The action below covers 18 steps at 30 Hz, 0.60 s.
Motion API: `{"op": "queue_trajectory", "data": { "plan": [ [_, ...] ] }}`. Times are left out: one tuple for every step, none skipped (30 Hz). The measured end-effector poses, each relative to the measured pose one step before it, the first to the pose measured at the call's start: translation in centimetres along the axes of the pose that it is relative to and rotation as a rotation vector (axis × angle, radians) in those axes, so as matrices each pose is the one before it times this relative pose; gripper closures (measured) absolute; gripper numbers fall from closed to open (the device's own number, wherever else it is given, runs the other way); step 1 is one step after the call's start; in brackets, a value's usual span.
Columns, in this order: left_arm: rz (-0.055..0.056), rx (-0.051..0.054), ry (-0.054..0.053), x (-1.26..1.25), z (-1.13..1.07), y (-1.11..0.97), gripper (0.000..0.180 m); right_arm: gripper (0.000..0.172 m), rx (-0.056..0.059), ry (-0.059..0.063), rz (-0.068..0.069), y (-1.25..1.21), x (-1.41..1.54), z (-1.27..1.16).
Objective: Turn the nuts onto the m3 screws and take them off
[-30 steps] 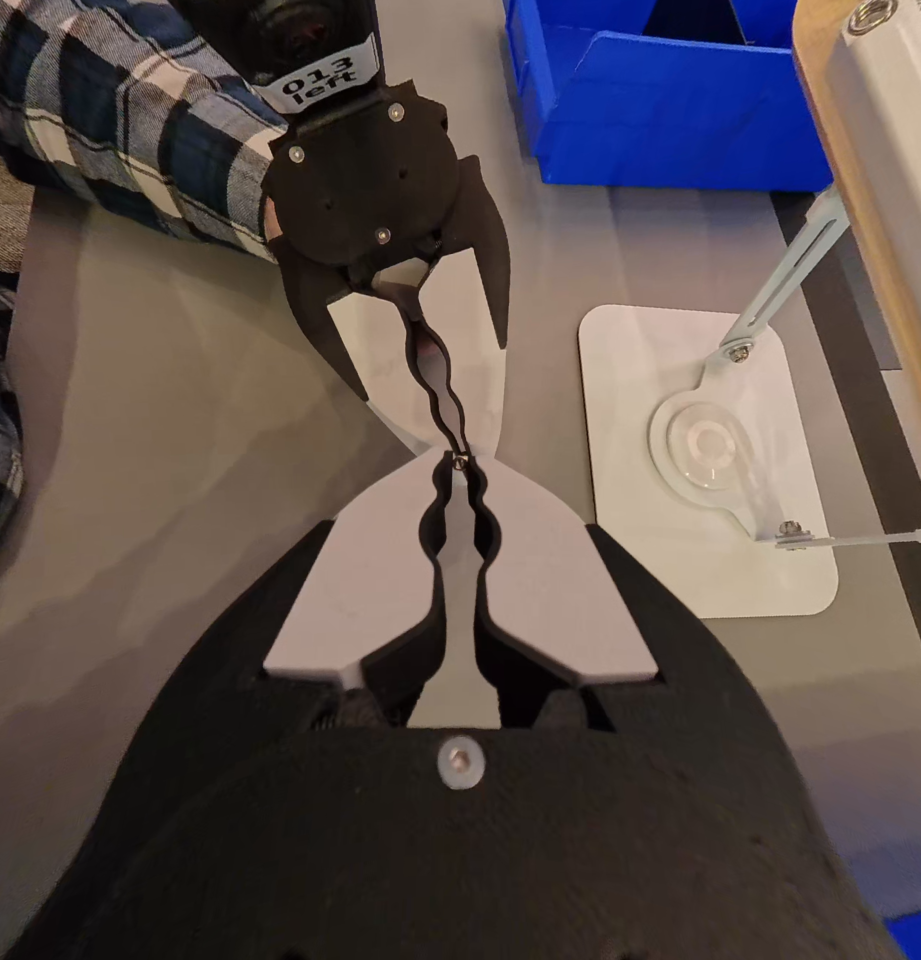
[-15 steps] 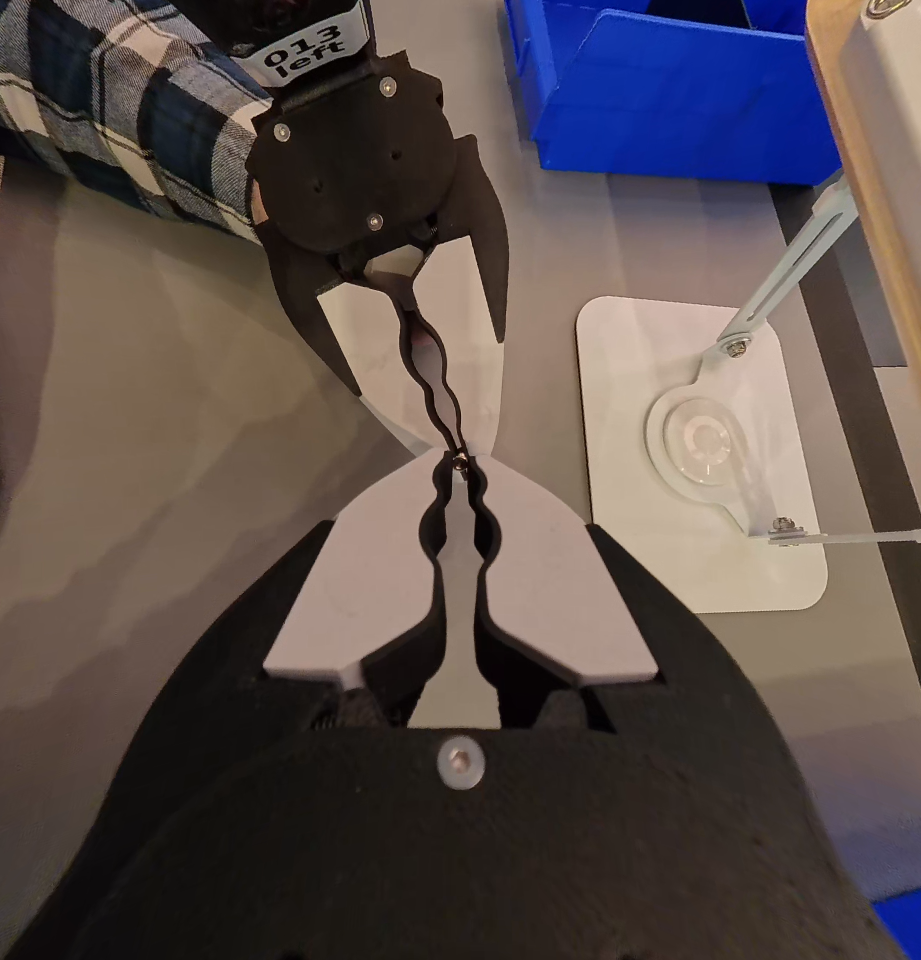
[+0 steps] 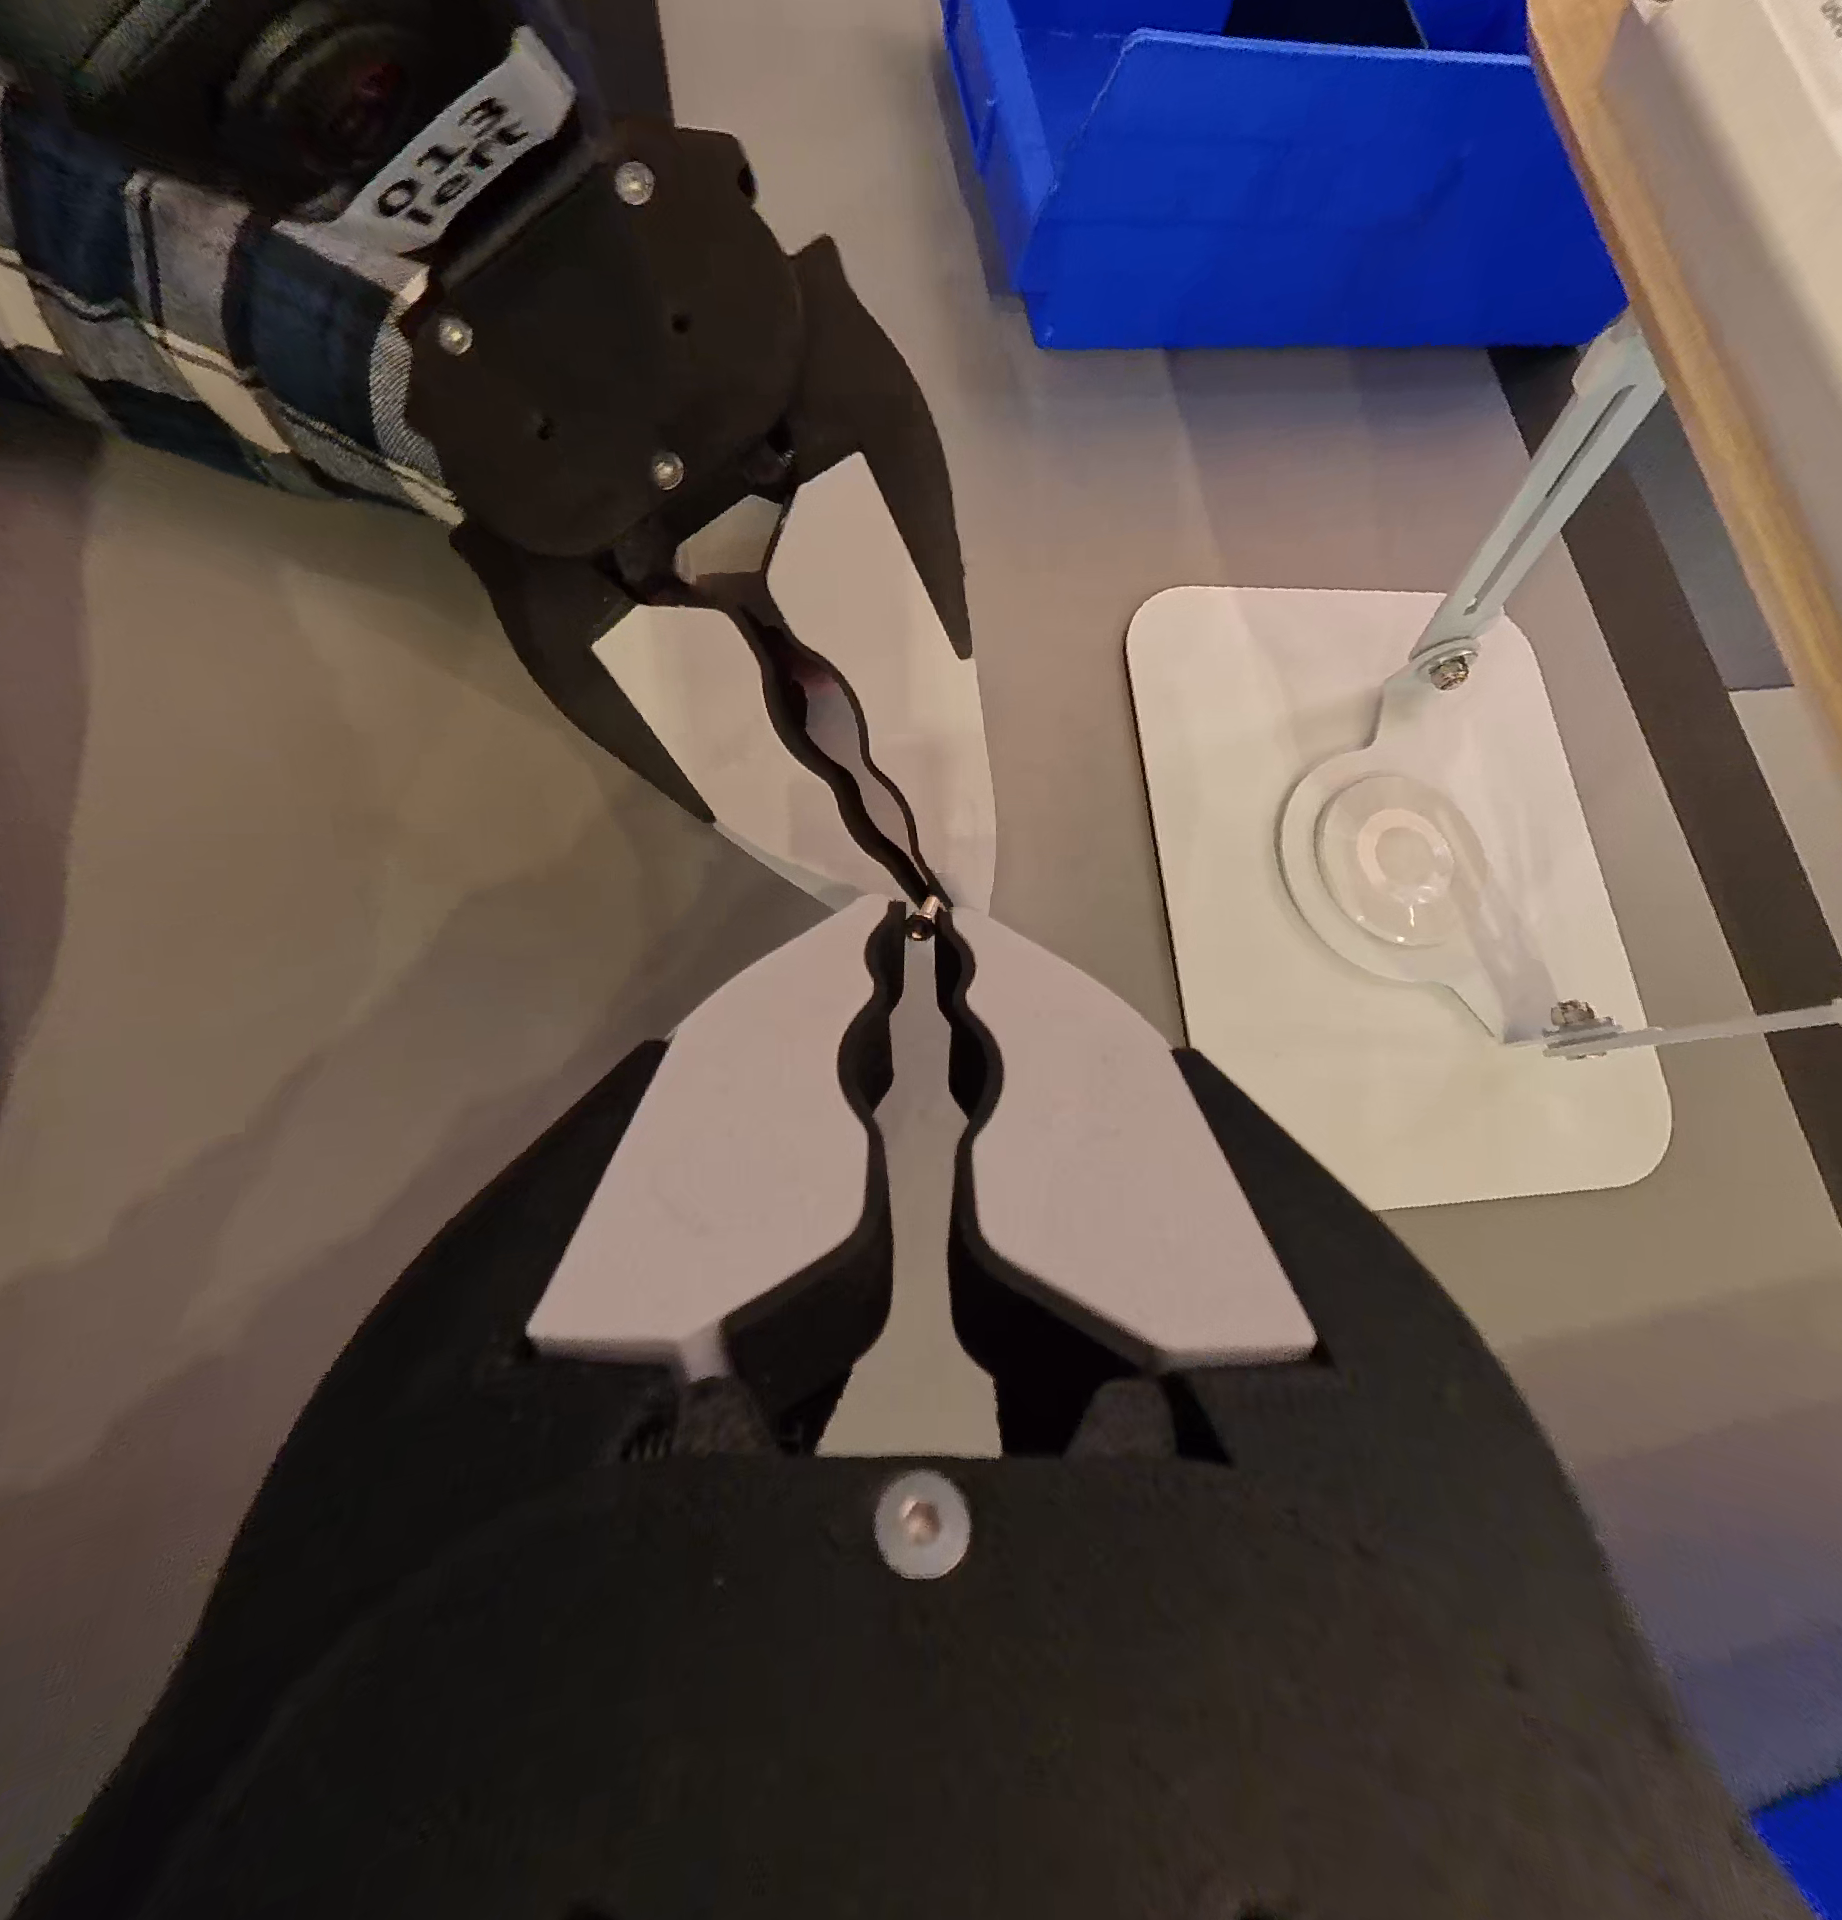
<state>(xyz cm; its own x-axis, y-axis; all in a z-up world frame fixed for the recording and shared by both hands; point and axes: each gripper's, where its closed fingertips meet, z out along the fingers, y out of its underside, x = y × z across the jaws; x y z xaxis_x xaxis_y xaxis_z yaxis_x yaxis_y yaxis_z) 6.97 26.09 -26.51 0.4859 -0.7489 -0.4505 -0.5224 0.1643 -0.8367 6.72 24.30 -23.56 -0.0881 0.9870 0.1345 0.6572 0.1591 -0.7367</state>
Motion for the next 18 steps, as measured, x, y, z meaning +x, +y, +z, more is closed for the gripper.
{"op": "queue_trajectory", "data": {
  "plan": [
    [0.0148, -0.0125, -0.0122, -0.064, 0.05, 0.095, 0.179, 0.166, 0.0004, 0.0085, 0.0071, 0.071, 0.066, 0.055],
    [0.0099, -0.0079, -0.0102, -0.072, 0.034, 0.077, 0.179, 0.166, 0.0034, 0.008, 0.0109, 0.059, 0.081, 0.042],
    [0.0084, -0.008, -0.0111, -0.122, 0.012, 0.064, 0.179, 0.166, 0.0073, 0.007, 0.0145, 0.015, 0.065, 0.034],
    [0.0058, -0.0067, -0.008, -0.101, 0.008, 0.05, 0.179, 0.166, 0.0094, 0.01, 0.0101, -0.021, 0.088, 0.032],
    [0.003, -0.0008, -0.0103, -0.129, -0.017, -0.014, 0.179, 0.166, 0.0107, 0.0132, 0.0079, -0.049, 0.09, -0.005],
    [0.0039, -0.0037, -0.0081, -0.116, -0.014, 0.008, 0.179, 0.166, 0.0111, 0.0109, 0.013, -0.07, 0.067, 0.008],
    [0.0062, -0.0069, -0.0094, -0.118, 0.021, 0.056, 0.179, 0.166, 0.0091, 0.0097, 0.019, -0.021, 0.075, 0.04],
    [0.0085, -0.0073, -0.0154, -0.153, 0.014, 0.073, 0.179, 0.166, 0.0104, 0.0105, 0.0232, -0.007, 0.115, 0.051],
    [0.0082, -0.0075, -0.011, -0.112, 0.016, 0.046, 0.179, 0.166, 0.0141, 0.0072, 0.0237, -0.021, 0.073, 0.043],
    [0.0047, -0.0067, -0.0067, -0.071, 0.017, 0.064, 0.179, 0.166, 0.0125, 0.0068, 0.0199, -0.011, 0.038, 0.047],
    [0.007, -0.0038, -0.0105, -0.099, 0.012, 0.048, 0.179, 0.166, 0.0101, 0.0118, 0.0135, 0.014, 0.07, 0.042],
    [0.0101, -0.0084, -0.0106, -0.103, 0.018, 0.063, 0.179, 0.166, 0.0105, 0.0129, 0.0125, 0.003, 0.052, 0.046],
    [0.0074, -0.0076, -0.0089, -0.073, 0.027, 0.046, 0.179, 0.166, 0.0116, 0.0106, 0.0191, -0.009, 0.06, 0.041],
    [0.0033, -0.0015, -0.0087, -0.091, 0.003, 0.007, 0.179, 0.166, 0.0154, 0.0077, 0.0245, -0.047, 0.076, 0.018],
    [0.0025, -0.0025, -0.0087, -0.126, -0.01, 0.013, 0.179, 0.166, 0.0169, 0.0049, 0.0252, -0.054, 0.052, 0.018],
    [0.0087, -0.0069, -0.0073, -0.071, 0.017, 0.048, 0.18, 0.166, 0.0115, 0.0061, 0.0195, 0.002, 0.042, 0.03],
    [0.0087, -0.0046, -0.0041, 0.024, 0.032, 0.042, 0.18, 0.166, 0.007, 0.0072, 0.0083, 0.021, 0.009, 0.017],
    [0.0005, 0.0016, 0.0, 0.02, -0.006, -0.033, 0.18, 0.166, 0.0067, 0.006, -0.0051, -0.037, -0.076, -0.002]
  ]
}}
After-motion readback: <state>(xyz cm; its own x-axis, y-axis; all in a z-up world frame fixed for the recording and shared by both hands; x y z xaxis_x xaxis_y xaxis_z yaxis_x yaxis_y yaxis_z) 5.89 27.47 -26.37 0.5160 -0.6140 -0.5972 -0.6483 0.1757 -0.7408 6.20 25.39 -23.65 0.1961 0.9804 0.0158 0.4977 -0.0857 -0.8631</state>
